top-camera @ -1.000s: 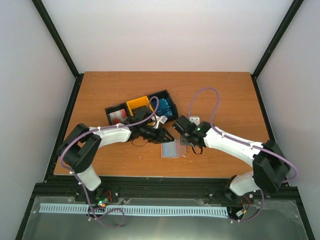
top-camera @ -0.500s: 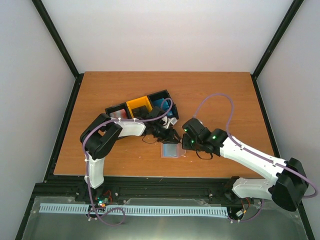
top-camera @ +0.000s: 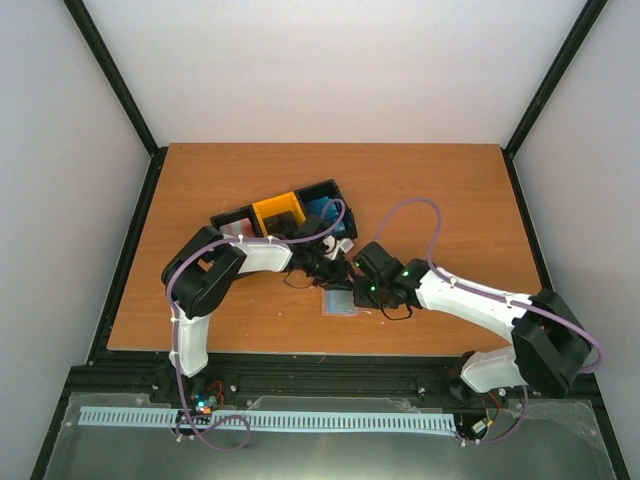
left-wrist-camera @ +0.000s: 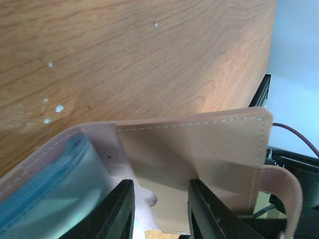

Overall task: Put the credit cards into the card holder
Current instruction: Open the card holder at the center of the board.

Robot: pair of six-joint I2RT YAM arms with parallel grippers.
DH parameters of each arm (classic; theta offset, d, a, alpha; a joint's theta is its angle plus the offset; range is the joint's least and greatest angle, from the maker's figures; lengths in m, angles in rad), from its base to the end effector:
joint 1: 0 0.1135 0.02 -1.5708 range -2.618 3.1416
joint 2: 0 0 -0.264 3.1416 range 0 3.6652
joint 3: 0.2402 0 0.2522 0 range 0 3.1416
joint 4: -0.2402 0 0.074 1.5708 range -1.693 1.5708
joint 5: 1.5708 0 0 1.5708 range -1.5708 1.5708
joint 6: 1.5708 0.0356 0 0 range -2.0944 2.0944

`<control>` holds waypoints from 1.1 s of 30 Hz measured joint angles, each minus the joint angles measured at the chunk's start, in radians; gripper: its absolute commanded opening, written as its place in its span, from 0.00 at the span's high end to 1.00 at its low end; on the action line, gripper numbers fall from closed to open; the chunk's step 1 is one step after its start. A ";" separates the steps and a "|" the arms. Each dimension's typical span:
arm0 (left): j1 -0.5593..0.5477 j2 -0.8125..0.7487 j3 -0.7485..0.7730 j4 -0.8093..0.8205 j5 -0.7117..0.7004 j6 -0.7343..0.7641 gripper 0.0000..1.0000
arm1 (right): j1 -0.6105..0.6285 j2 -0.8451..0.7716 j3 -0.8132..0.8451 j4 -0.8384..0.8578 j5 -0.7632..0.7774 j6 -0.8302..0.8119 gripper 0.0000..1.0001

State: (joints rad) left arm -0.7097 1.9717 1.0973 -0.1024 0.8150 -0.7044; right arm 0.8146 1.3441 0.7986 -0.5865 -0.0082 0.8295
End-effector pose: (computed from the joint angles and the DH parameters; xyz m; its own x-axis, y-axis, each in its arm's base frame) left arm 0.2723 -0.2681 0.1256 -0.9685 0.2464 -0.0359 0.1689 0.5439 -0.8220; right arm 0.1698 0.1804 0.1957 -0.9577 0.0596 -0.2814 -0.0346 0.9473 0.3184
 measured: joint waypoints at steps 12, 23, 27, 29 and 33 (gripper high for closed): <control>0.000 -0.125 -0.058 -0.115 -0.158 -0.019 0.48 | -0.002 0.127 -0.012 0.042 0.072 -0.019 0.88; 0.000 -0.171 -0.104 -0.161 -0.219 -0.031 0.46 | -0.002 0.153 -0.066 0.109 0.071 -0.001 0.86; 0.000 -0.156 -0.103 -0.153 -0.201 -0.031 0.49 | -0.002 0.153 -0.068 0.113 0.071 0.003 0.86; 0.000 -0.148 -0.100 -0.148 -0.190 -0.032 0.51 | -0.002 0.153 -0.068 0.113 0.071 0.005 0.86; 0.000 -0.126 -0.094 -0.130 -0.161 -0.036 0.56 | -0.002 0.153 -0.068 0.113 0.070 0.005 0.86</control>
State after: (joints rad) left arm -0.7094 1.8458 1.0035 -0.2321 0.6540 -0.7403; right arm 0.8127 1.4967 0.7307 -0.4732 0.0616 0.8345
